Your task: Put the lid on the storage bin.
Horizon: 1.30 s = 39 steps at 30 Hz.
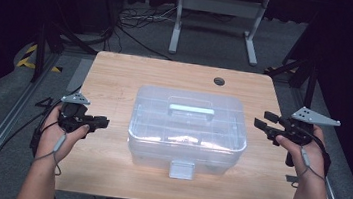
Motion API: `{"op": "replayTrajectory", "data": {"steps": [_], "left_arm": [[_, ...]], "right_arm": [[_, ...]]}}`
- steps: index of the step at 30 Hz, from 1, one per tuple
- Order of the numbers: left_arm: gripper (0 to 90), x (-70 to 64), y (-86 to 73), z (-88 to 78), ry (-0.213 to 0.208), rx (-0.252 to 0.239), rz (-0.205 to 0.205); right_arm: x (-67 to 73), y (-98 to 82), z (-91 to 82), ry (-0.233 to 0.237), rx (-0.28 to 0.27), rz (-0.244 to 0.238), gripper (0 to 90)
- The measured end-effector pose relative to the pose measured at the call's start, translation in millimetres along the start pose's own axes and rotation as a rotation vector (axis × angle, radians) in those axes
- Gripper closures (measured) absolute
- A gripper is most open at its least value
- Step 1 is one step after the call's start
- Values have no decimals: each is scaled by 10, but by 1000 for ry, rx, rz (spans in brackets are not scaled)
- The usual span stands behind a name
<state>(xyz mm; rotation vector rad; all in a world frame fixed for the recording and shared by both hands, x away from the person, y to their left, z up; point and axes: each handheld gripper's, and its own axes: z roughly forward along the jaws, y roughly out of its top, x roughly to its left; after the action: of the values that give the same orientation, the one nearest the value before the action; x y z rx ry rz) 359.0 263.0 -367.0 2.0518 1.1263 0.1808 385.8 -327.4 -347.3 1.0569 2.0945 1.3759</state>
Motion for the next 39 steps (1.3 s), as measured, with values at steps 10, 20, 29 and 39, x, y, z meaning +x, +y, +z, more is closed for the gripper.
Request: {"op": "replayTrajectory", "data": {"steps": [10,20,29,39], "left_arm": [[763,13,5,32,30,-6,11],[758,48,-11,84,27,13,10],[759,99,-41,164,0,52,31],[727,151,-77,270,-11,108,45]], "right_arm": [[-297,-206,52,-123,89,37,384],[-471,-429,190,-107,228,15,358],[-496,-587,340,4,349,-37,326],[-486,-731,480,76,420,-45,306]]}}
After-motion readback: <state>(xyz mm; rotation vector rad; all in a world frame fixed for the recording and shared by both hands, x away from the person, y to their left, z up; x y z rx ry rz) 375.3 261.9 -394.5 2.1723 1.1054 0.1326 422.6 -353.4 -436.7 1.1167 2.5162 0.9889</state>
